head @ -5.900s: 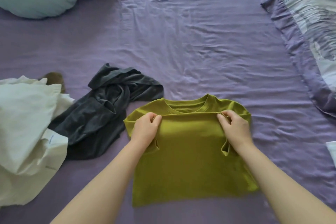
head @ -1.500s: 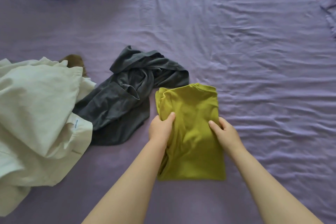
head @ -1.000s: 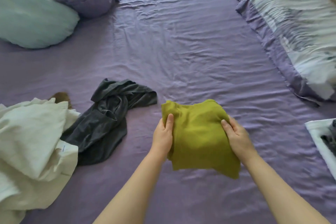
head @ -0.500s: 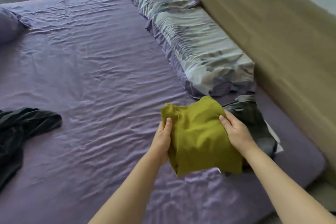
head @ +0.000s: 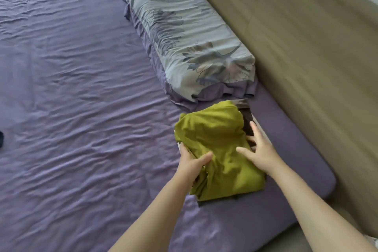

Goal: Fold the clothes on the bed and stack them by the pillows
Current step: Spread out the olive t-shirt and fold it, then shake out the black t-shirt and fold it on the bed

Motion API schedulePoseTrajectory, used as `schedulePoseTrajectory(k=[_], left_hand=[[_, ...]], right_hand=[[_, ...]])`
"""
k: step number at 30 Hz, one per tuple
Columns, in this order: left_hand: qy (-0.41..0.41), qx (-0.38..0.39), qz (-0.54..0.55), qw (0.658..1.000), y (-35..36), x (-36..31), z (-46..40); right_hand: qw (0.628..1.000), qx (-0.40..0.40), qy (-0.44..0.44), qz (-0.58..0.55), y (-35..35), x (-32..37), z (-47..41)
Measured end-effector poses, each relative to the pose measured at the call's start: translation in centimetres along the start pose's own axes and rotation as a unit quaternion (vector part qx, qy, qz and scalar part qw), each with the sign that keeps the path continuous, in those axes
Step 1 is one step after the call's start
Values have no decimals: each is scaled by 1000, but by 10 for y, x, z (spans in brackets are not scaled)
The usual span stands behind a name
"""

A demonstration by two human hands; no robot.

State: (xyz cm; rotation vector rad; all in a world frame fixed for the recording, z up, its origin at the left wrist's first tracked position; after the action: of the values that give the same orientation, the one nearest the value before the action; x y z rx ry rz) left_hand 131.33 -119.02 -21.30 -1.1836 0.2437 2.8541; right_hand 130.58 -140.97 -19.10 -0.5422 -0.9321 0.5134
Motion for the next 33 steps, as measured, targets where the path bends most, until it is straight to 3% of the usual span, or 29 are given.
schedulePoseTrajectory(k=[3, 6, 8, 12, 15, 19, 28, 33], left_hand=[[18, -16, -39, 999, -4, 2, -6], [-7, -3, 41, 999, -3, -1, -9], [15, -7, -18, 1000, 0, -4, -7], [95, -111, -277, 950, -4, -5, -4], [83, -116, -287, 947, -11, 0, 0], [69, -114, -355, 925, -25, 5, 13], [43, -111, -507, 854, -86, 11, 73], [37, -130, -546, 827, -153, 27, 106]], right_hand=[[996, -32, -27, 77, 9, -10, -4], [988, -147, -45, 19, -6, -10, -5], [980, -190, -52, 12, -15, -11, -2], [986, -143, -1, 85, -9, -18, 2], [980, -131, 15, 146, -3, -14, 11], [950, -173, -40, 256, 6, 6, 27], [934, -173, -218, 224, 76, 92, 83], [922, -100, -275, 255, 148, 132, 115]])
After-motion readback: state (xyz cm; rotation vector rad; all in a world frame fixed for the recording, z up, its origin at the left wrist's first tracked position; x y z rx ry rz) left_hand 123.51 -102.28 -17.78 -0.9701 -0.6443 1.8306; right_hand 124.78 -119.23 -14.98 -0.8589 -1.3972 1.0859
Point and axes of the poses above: each hand's wrist, its own z-axis away from the middle knuckle, its own y-axis out of the palm, x = y × z, the point moved 4 cm from there along -z, towards the middle knuckle, and after that the axes turned 1 degree about z, right-handed, at the moved point
